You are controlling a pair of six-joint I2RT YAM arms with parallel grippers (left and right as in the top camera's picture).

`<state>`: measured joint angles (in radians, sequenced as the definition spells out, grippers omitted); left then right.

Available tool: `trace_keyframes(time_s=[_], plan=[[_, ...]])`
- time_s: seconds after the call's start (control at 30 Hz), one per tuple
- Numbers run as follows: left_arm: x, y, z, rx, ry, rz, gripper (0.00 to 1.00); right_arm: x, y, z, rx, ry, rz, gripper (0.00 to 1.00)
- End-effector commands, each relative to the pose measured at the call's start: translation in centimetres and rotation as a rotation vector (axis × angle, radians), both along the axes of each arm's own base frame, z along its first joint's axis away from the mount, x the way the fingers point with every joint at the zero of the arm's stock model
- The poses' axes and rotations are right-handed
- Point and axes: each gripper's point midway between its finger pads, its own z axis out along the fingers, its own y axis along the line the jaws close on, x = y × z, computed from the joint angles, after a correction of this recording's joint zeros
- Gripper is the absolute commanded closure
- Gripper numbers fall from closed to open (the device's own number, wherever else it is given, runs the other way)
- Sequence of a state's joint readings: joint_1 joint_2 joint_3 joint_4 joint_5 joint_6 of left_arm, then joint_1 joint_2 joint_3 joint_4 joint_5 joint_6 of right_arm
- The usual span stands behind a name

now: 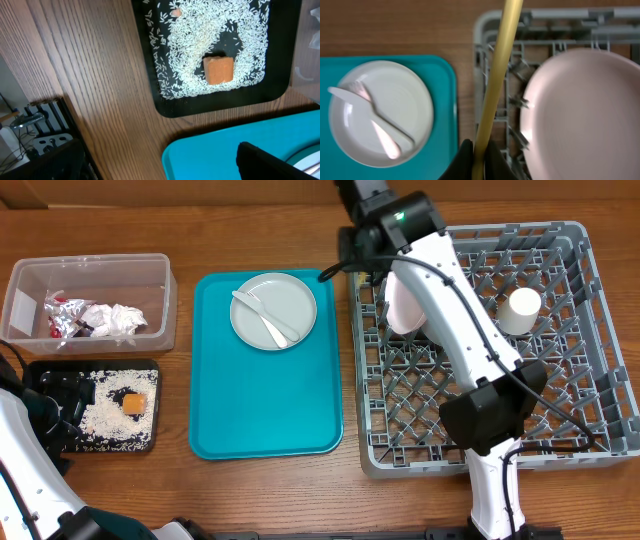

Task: Sort waste into correct bins and load items into the dishwasher rack
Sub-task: 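Carry the yellow spoon to the rack and insert it beside the pink plate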

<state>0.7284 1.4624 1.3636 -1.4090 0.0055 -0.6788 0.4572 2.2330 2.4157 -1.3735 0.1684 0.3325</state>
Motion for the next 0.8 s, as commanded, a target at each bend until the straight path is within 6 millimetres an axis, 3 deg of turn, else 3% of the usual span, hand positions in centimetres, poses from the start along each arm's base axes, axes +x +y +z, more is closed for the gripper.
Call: trace_keyframes(time_s=[0.0,0.3,0.43,0.63,0.77], plan=[[-0.3,0.2,0.2,0.015,0.002,0.014,0.00,-0.6,-0.5,-1.7,0.002,0.070,0.021,0.96],[-0.3,0.2,0.2,0.015,0.002,0.015,0.00,-0.5,-3.2,-5.4,-0.016,0.160,0.052,0.96],[-0.3,0.2,0.2,0.015,0.002,0.014,0.00,-0.3,-3.1,-6.2,0.049,0.179,0.114,0.96],[-0.3,0.2,0.2,0.015,0.002,0.014,0.00,0.1,-2.8,-6.0,0.112,0.177,0.129,0.80],[-0.3,0.2,0.2,0.015,0.002,0.014,0.00,0.3,-2.8,-6.0,0.114,0.171,0.129,0.76]])
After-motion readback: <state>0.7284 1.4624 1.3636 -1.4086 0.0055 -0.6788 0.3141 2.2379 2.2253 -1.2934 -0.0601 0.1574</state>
